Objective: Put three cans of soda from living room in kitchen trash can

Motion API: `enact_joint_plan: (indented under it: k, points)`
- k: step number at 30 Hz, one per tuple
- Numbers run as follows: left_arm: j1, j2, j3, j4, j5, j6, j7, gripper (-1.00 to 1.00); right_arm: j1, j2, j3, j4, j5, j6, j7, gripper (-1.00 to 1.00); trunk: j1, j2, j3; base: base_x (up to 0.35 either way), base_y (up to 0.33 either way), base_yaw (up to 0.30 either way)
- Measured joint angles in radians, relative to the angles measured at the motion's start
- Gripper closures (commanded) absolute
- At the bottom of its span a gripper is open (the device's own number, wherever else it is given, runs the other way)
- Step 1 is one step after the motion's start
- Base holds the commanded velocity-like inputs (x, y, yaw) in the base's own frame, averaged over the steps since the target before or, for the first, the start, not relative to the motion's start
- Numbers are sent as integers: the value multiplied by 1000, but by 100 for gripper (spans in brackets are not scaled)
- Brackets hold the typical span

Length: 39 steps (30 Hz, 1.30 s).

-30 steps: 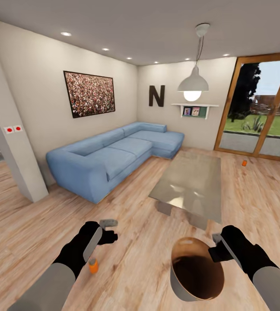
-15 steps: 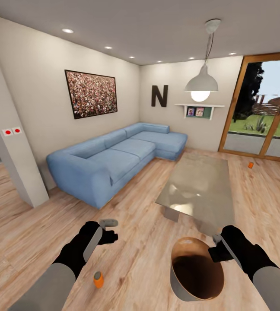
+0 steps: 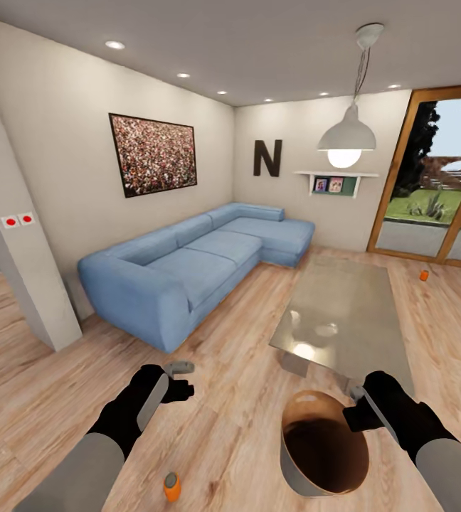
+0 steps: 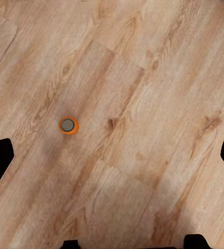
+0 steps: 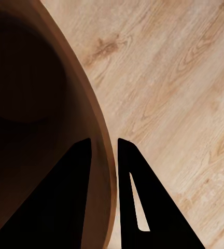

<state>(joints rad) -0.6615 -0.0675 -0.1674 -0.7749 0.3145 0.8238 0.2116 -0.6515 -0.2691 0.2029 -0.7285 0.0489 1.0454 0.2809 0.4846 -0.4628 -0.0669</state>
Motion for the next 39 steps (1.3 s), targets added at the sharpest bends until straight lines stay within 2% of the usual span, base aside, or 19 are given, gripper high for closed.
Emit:
enact_joint_plan:
  k: [39]
  points:
    - [0, -2, -3, -4, 0, -9, 0, -100, 0, 1, 0, 0, -7, -1, 2, 100, 0, 0, 0, 252, 222, -8]
